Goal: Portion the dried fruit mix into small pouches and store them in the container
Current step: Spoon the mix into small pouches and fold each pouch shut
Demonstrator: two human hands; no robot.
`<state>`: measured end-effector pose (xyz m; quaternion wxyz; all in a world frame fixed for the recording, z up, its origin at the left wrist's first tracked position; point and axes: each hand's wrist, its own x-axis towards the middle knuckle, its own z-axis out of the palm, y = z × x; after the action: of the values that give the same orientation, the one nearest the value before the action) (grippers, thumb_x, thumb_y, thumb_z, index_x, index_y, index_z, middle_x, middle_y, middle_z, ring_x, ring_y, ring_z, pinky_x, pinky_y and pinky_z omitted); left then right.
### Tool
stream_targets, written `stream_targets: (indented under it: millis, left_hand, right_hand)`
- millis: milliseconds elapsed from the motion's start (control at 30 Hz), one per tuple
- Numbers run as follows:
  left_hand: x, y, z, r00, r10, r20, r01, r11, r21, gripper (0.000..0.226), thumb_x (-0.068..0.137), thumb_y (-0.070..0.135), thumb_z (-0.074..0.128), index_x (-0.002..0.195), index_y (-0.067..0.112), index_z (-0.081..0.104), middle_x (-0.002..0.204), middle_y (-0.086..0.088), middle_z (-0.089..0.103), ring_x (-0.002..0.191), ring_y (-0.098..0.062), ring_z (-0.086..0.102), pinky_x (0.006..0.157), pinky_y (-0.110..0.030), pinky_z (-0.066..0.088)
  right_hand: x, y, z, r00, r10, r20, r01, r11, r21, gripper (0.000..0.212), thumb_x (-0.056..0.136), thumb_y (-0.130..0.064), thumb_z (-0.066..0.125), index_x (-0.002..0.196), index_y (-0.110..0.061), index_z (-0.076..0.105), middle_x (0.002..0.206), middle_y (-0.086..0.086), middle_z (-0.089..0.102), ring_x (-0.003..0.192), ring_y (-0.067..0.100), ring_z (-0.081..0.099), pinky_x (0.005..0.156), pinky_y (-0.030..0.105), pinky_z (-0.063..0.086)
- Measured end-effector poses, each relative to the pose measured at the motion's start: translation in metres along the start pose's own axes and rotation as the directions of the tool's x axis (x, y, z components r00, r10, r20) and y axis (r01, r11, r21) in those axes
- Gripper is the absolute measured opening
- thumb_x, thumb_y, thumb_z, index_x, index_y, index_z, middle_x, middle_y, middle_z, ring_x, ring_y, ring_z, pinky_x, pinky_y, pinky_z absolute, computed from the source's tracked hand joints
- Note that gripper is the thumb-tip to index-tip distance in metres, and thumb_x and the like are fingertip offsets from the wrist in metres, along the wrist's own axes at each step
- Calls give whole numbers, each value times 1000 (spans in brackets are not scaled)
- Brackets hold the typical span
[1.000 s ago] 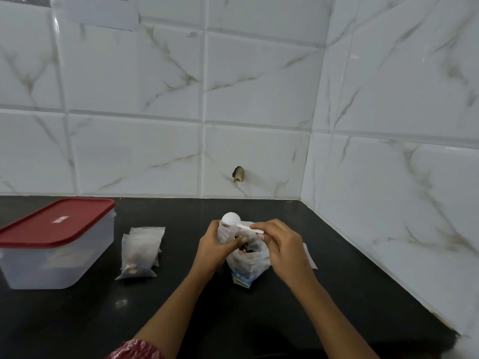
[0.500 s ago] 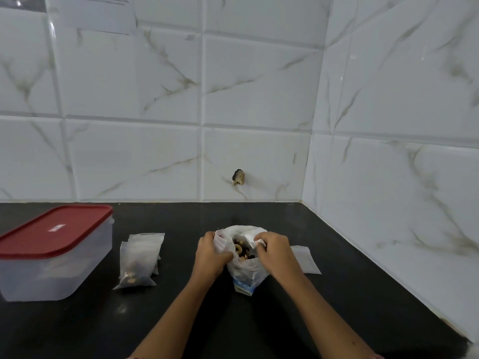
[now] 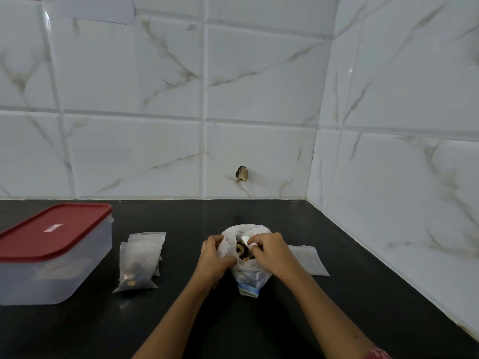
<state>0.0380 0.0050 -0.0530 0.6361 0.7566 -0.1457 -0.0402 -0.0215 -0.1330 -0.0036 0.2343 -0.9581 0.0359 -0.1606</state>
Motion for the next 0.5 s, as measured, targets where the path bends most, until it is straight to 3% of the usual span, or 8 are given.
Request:
stream_targets:
  millis: [167,333,433,500]
  left_hand:
    - [1,-2,-2,998,-7,56,15,990,-141,47,73,-1,61,110,24,47,123,-6,44,105,-21,57,77,-30,55]
    - [0,-3,-4,995,-1,99,28,961,-275,49,75,-7,57,113,23,48,124,-12,48,105,-25,59,74,-30,56]
    - [-1,-4,-4,991,18,135,27,943,-331,51,74,-9,56,113,22,48,122,-15,50,103,-27,61,72,-30,56]
    - [-2,-4,-5,988,27,150,27,938,-347,52,75,-10,56,115,22,48,121,-15,52,103,-27,62,73,-30,56]
  right_hand:
    - [2,12,2,997,51,-57,-41,984,173,26,91,-11,51,108,-15,70,105,6,70,81,8,59,66,6,41]
    - [2,14,12,993,105,-56,-88,964,249,27,92,-10,49,110,-15,69,104,7,69,93,17,65,80,21,50]
    - [-1,17,17,980,158,-120,-103,922,374,24,90,-10,49,99,-16,71,80,2,66,82,16,64,75,23,51]
    - [-5,21,19,964,218,-153,-111,851,513,24,90,-7,48,88,-18,69,67,-4,60,71,11,59,64,13,46]
